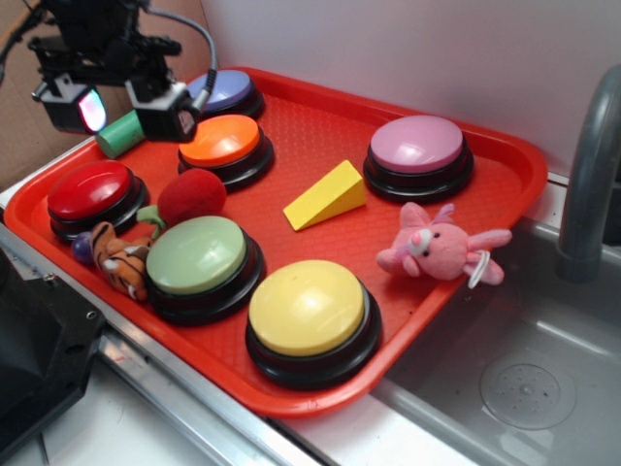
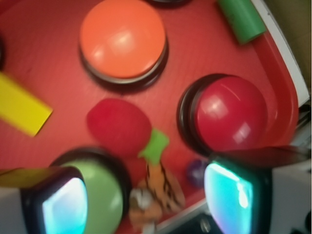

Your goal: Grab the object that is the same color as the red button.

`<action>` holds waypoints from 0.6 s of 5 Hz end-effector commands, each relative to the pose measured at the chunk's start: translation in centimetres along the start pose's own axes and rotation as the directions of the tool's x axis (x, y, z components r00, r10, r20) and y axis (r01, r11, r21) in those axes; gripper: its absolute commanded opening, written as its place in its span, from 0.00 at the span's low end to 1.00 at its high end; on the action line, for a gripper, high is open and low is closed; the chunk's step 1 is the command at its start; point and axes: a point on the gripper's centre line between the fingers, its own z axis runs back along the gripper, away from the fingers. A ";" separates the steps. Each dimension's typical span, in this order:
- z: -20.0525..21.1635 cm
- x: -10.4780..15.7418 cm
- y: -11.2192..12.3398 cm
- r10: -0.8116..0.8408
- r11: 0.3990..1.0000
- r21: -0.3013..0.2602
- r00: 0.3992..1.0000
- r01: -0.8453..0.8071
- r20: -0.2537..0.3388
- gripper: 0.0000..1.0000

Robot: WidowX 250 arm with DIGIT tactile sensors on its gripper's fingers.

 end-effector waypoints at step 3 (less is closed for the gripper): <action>-5.0 1.6 -1.7 -0.008 1.000 -0.003 1.000 0.008 -0.002 1.00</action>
